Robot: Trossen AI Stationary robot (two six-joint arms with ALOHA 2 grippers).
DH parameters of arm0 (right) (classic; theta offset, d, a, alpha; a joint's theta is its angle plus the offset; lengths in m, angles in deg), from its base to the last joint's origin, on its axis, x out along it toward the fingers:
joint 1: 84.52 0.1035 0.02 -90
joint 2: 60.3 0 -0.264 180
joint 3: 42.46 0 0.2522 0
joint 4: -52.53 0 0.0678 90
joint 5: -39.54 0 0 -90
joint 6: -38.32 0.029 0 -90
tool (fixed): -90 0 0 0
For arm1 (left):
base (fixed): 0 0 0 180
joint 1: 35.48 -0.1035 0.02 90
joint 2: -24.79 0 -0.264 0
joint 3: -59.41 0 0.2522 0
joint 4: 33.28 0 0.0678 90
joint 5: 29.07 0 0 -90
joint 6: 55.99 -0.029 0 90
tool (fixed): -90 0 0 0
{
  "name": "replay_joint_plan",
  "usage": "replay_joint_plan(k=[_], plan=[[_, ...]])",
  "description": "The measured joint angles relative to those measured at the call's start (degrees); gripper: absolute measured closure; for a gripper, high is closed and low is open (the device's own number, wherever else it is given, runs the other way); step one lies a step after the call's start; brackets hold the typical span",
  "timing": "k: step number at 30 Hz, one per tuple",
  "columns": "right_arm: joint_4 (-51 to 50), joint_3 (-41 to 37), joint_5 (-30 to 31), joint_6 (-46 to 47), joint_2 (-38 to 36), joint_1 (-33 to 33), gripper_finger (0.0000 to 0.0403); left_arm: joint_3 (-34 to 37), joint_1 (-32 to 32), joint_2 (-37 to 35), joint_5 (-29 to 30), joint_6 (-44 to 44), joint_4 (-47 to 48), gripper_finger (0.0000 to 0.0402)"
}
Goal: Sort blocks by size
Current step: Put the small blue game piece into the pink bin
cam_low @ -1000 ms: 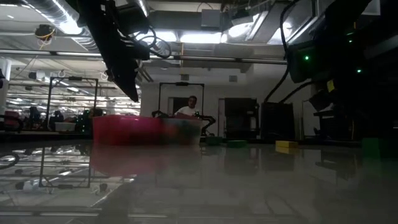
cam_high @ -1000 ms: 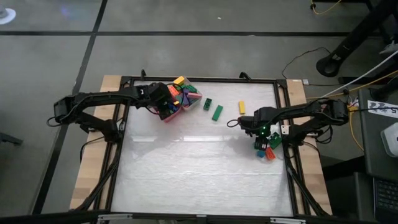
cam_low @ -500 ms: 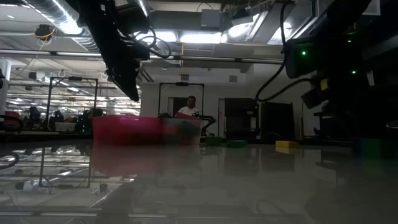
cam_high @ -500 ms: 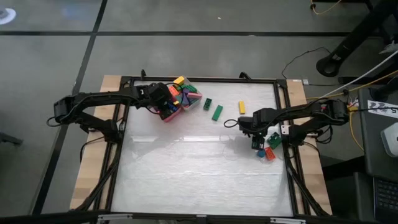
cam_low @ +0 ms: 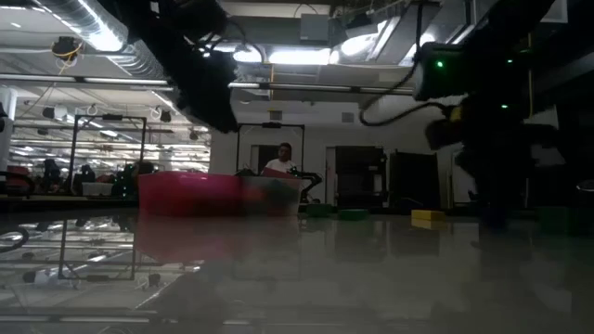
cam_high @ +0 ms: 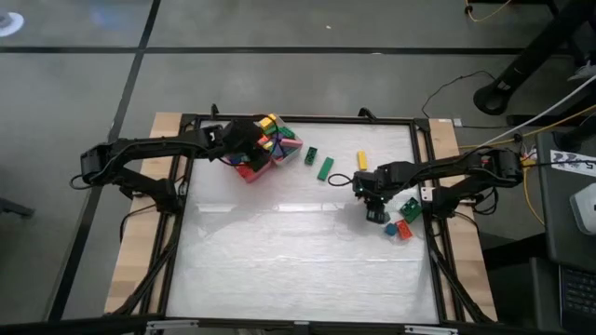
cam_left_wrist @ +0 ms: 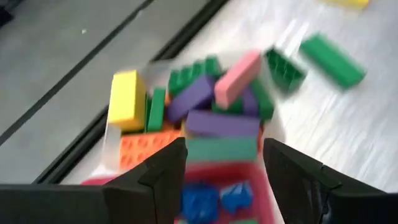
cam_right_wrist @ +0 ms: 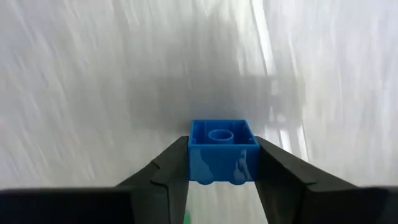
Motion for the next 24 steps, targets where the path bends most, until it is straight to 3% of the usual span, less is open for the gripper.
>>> replay_joint_plan(k=[6, 13, 24], plan=[[12.0, -0.2, 0.0, -0.4, 0.3, 0.0, 0.0254, 0.0, 2.1, 0.0, -6.4, 5.8, -7.1, 0.0202], [33.4, -0.2, -0.1, -5.6, 0.3, 0.0, 0.0252, 0.0, 6.3, 0.0, -15.2, 7.4, -10.1, 0.0202], [65.9, -0.1, -0.2, -24.7, 0.2, 0.0, 0.0252, 0.0, 11.7, 0.0, -17.8, 24.8, -15.9, 0.0202]])
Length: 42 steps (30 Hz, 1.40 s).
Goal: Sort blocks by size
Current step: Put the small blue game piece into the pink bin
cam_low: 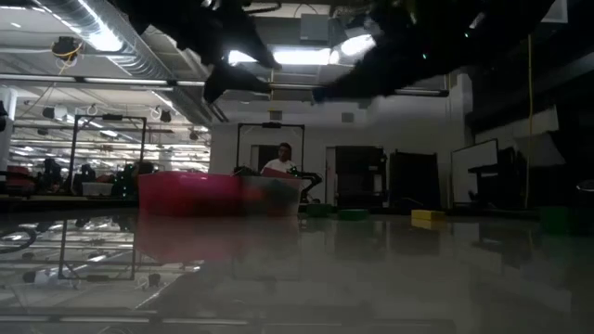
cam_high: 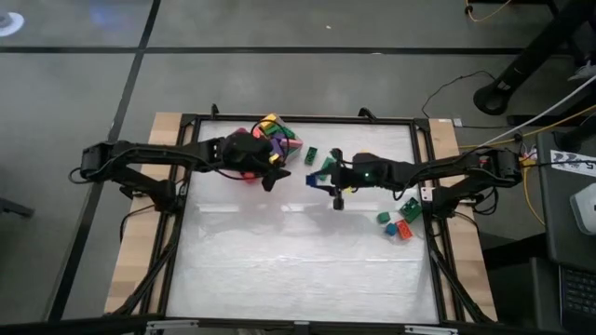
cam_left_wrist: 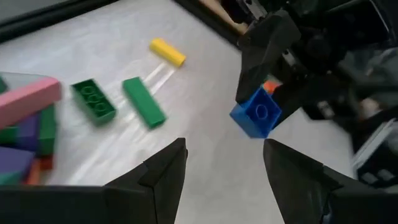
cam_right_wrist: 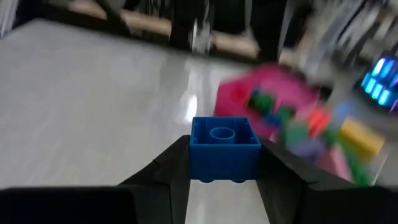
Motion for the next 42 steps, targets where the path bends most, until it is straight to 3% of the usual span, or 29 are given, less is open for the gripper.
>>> replay_joint_plan(k=[10, 31, 42], plan=[[15.5, 0.0, -3.5, -9.1, 0.0, 0.0, 0.0249, 0.0, 1.6, 0.0, -0.1, 5.5, -10.5, 0.0202], [23.5, 0.0, -3.5, -17.2, 0.0, 0.0, 0.0249, 0.0, 4.2, 0.2, -0.8, 5.2, -19.7, 0.0202], [23.5, 0.0, -3.5, -17.2, 0.0, 0.0, 0.0249, 0.0, 4.8, 6.3, -0.8, 5.7, -29.8, 0.0202]])
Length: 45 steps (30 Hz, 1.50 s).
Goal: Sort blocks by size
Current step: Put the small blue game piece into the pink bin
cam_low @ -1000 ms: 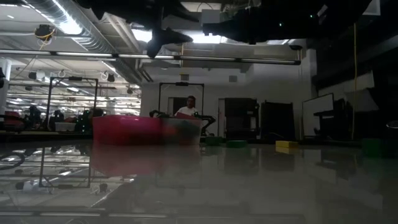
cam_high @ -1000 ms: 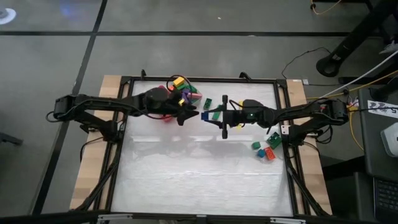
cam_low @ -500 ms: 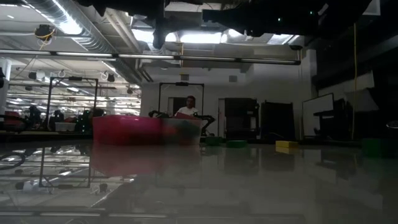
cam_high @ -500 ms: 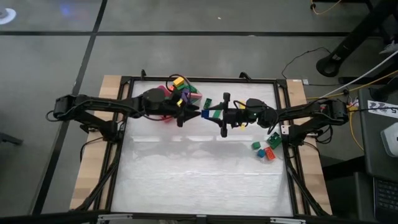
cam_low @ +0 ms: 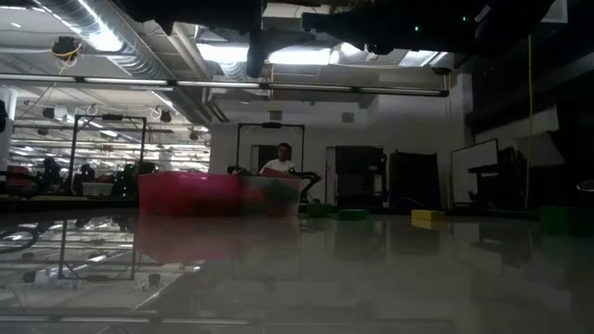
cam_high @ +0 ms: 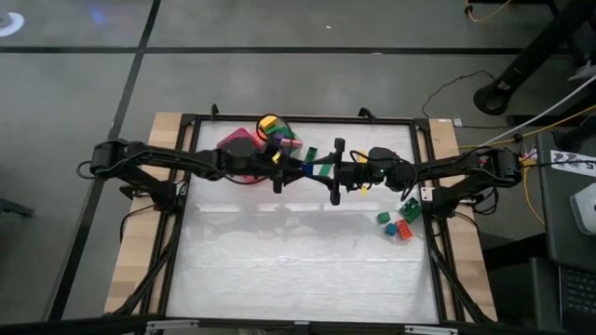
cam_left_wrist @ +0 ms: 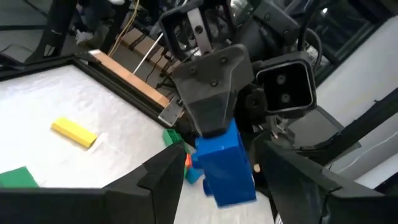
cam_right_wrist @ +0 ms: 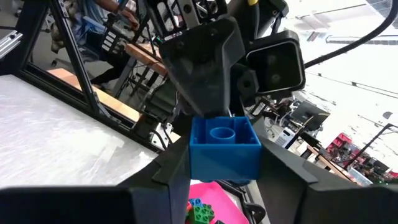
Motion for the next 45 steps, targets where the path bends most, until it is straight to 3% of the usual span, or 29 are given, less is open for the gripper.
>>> replay_joint_plan(k=[6, 13, 19, 24, 32, 36, 45], plan=[[-0.1, 0.0, 0.0, 0.0, 0.0, 0.0, 0.0249, 0.0, -0.1, 0.6, 0.0, 0.0, -0.3, 0.0220], [-0.2, 0.0, 0.0, -1.3, 0.0, 0.0, 0.0248, 0.0, -0.1, 0.6, 0.0, 1.2, -0.1, 0.0320], [-0.9, 0.0, 0.1, -0.8, 0.0, 0.0, 0.0244, 0.0, -0.5, 0.6, 0.0, -0.6, 0.1, 0.0323], [-1.1, 0.0, 3.1, 2.0, 0.0, 0.0, 0.0209, 0.0, -2.1, 0.6, -1.0, -3.5, 0.1, 0.0324], [-1.3, 0.0, 16.5, 5.1, 0.0, 0.1, 0.0137, 0.0, -5.8, 0.3, -1.5, -8.0, 2.2, 0.0325], [-6.6, 0.1, 22.0, 6.4, -0.8, 0.0, 0.0128, 0.0, -9.1, -0.7, -1.6, -11.4, 8.8, 0.0320], [-33.1, 0.0, 22.6, 15.7, -1.2, -0.1, 0.0134, 0.0, -18.3, -5.1, -0.5, -20.1, 32.1, 0.0319]])
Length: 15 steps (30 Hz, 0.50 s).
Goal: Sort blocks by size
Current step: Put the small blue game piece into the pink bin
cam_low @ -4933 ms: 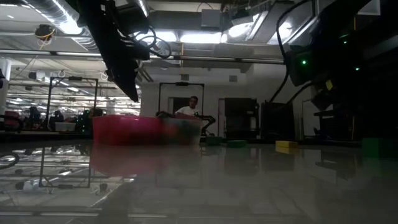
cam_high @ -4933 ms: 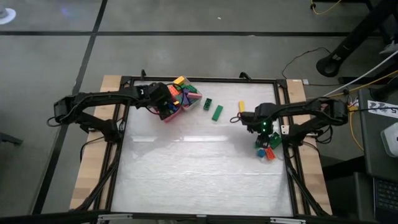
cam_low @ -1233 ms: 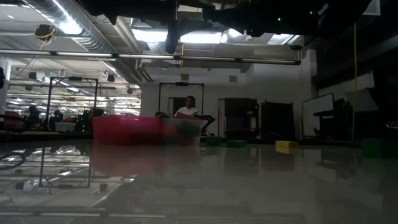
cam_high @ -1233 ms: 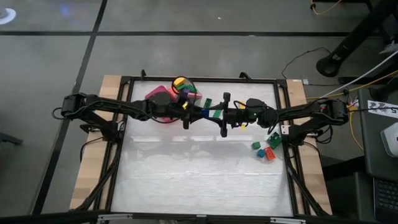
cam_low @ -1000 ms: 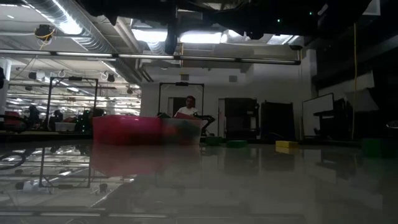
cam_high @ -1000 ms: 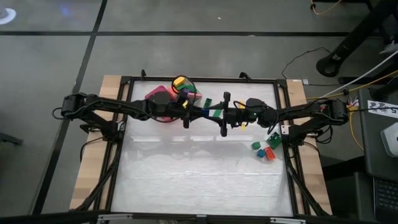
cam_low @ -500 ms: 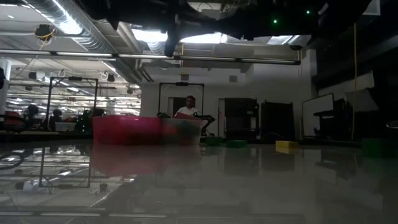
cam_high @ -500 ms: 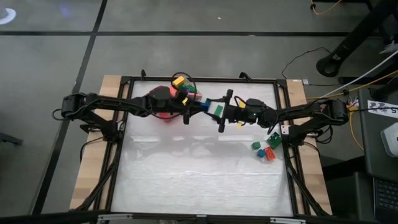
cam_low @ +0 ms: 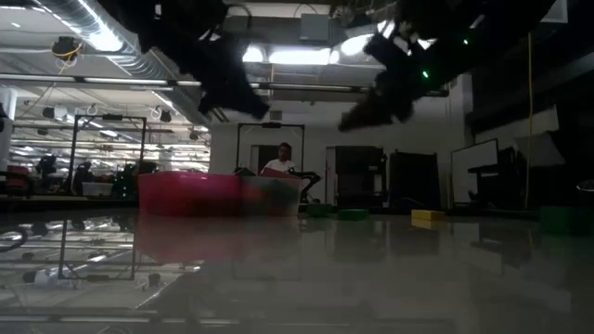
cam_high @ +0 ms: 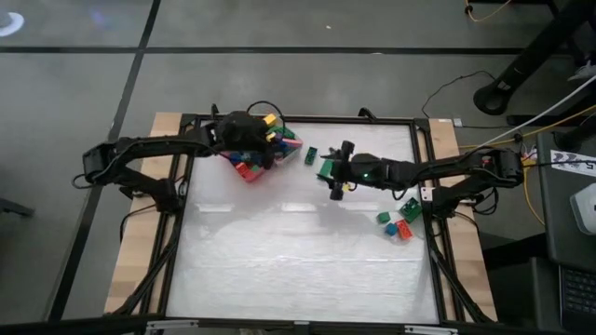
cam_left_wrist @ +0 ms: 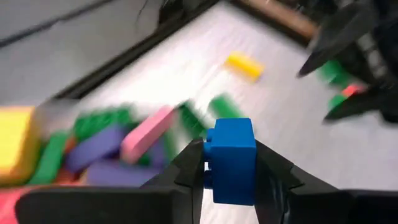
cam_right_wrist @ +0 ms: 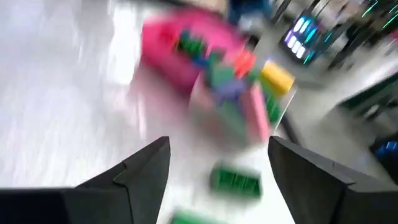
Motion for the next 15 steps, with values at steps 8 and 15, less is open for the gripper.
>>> replay_joint_plan(k=[8, 15], plan=[[-12.3, 0.0, -1.0, 0.0, 0.0, 0.0, 0.0134, 0.0, -5.2, -0.7, 7.3, -6.1, 20.8, 0.0314], [-12.8, 0.0, -5.0, -0.1, 0.0, 0.0, 0.0134, 0.0, -6.9, -0.6, 11.5, -9.5, 26.2, 0.0291]])
